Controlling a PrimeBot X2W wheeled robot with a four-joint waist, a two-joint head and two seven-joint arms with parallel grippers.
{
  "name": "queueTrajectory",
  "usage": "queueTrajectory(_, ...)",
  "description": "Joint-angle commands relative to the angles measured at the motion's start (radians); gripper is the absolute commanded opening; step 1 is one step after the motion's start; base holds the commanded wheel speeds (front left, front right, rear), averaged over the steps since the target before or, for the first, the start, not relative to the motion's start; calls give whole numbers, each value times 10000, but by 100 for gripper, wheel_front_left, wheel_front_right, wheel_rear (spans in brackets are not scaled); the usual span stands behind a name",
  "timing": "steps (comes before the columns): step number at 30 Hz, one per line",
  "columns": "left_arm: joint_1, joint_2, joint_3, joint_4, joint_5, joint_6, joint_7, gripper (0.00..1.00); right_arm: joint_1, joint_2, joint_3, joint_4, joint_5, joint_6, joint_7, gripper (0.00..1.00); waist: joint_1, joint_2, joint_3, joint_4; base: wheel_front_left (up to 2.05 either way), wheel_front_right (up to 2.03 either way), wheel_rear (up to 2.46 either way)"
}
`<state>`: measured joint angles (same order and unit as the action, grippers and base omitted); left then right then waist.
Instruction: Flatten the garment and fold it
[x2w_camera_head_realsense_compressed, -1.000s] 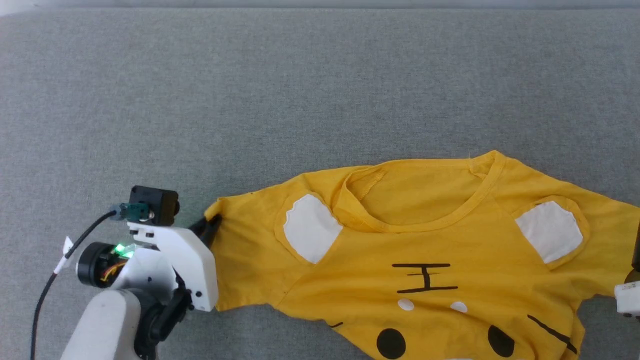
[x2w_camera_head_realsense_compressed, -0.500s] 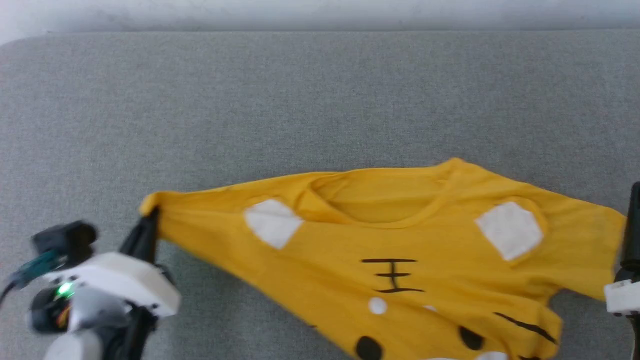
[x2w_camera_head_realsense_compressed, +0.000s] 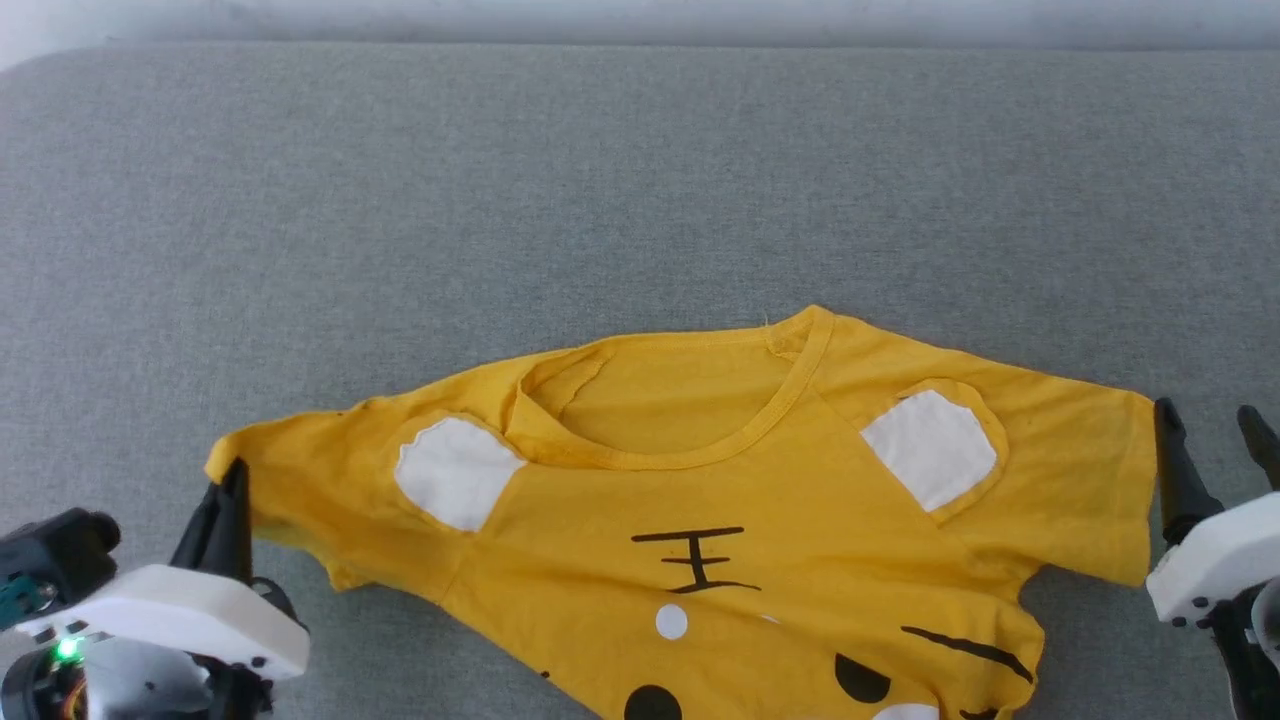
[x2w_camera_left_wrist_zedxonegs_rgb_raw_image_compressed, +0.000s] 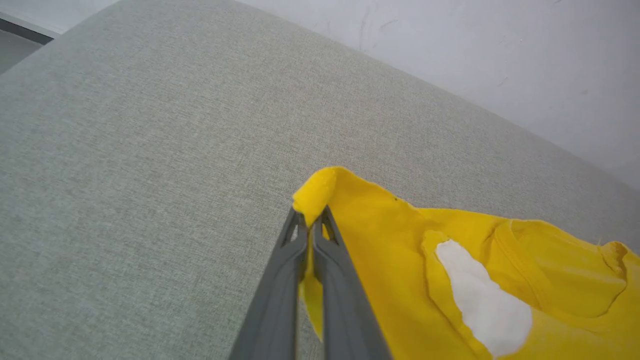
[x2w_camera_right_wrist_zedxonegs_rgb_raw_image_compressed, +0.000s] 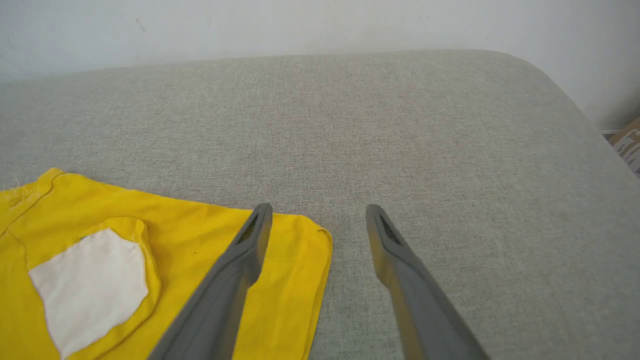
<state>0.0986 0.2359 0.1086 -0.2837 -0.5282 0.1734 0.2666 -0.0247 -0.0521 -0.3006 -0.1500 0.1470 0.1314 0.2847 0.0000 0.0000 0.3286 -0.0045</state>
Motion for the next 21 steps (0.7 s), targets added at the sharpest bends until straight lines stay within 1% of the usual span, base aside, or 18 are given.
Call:
queueTrajectory(1,-227,-47,-129,20,-19,-132,-35,0,-261,18,-11,80,-157,-7,221,100,0,0,104,86,0,0,0)
queueTrajectory(10,-670,-40,-493,262,4,-289,-18,0,-549,18,-96,899,-675,-7,1685,100,0,0,338,337,0,0,0)
queueTrajectory(16,-812,35,-595,311,31,-322,40,0,-774,18,-25,1475,-735,-7,1859,100,0,0,466,433,0,0,0)
queueTrajectory(17,-813,55,-601,317,41,-317,56,0,-800,18,-17,1584,-711,-7,1907,44,0,0,482,436,0,0,0)
queueTrajectory(18,-815,70,-607,323,47,-314,67,0,-827,18,-15,1668,-654,-7,1943,0,0,0,492,439,0,0,0)
queueTrajectory(21,-803,92,-620,337,35,-308,96,0,-919,18,-94,1744,-345,-7,1982,0,0,0,447,418,0,0,0)
